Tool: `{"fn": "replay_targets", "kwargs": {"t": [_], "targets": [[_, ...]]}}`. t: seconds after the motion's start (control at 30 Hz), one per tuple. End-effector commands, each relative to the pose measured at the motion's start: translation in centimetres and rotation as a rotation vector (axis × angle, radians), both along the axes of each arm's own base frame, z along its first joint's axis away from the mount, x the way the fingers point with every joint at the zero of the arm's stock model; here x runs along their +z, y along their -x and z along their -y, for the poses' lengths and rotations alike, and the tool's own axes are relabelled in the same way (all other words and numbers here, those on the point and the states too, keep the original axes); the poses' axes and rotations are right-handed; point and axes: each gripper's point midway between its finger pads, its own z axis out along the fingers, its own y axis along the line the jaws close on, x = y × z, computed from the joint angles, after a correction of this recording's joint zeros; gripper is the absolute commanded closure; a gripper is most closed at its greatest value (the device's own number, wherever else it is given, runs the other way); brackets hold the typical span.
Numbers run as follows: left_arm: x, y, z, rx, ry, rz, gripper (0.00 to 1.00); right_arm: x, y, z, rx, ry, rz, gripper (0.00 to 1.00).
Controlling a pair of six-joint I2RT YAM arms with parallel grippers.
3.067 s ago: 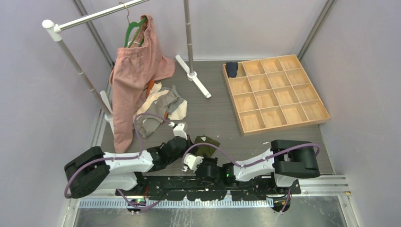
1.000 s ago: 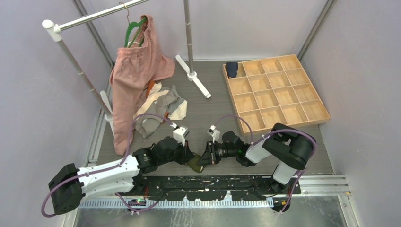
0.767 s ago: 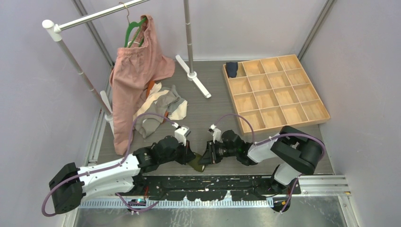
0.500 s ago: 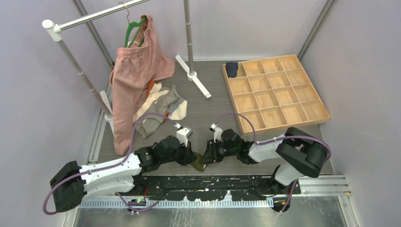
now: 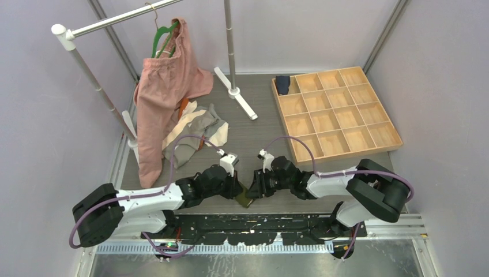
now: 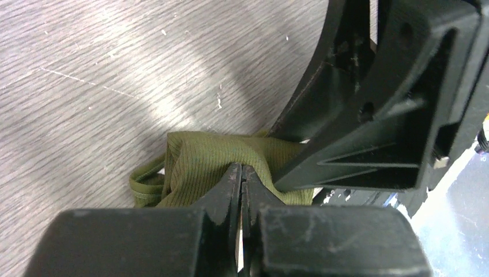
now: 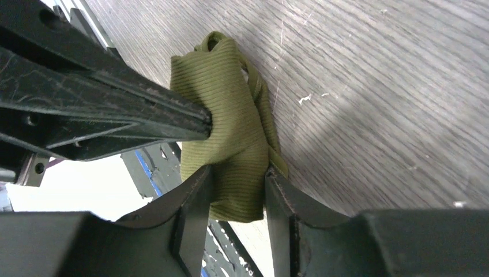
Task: Roll the underwear
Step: Roll the underwear to the center of the board.
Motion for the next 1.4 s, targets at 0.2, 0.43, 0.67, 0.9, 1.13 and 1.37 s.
{"fn": "replay_targets", "kwargs": {"t": [0.2,0.43,0.67,0.9,1.13,1.37], "targets": [[-2.7,0.9,-0.9,-0.006,-0.025,-0.029,0.99,4.0,-2.8,2.3,-0.107,0.079,0.191,0.47],[-2.4,0.9,-1.0,-0.002,-0.010,-0.022,0.99,7.8,-7.4,8.3,-0.405,0.257,0.402,0.39],[-2.4,0.8,-1.3,0.014,-0.012,-0.020,0.99,10.1,-7.6,9.8,-0.390,0.399,0.406,0.25],[-2.4,0.9,-1.4,0.015,-0.014,-0.021,0.99,8.8,-7.6,9.8,-0.418,0.392,0.375,0.00],[-2.7,1.1,-1.4,0.009,-0.018,-0.036,0.99,7.3,-4.8,3.9,-0.197,0.254,0.145,0.00],[-3.0,1.4,-1.6,0.014,-0.015,-0.050,0.99,4.7,-2.3,-0.2,-0.040,0.147,-0.032,0.08]]}}
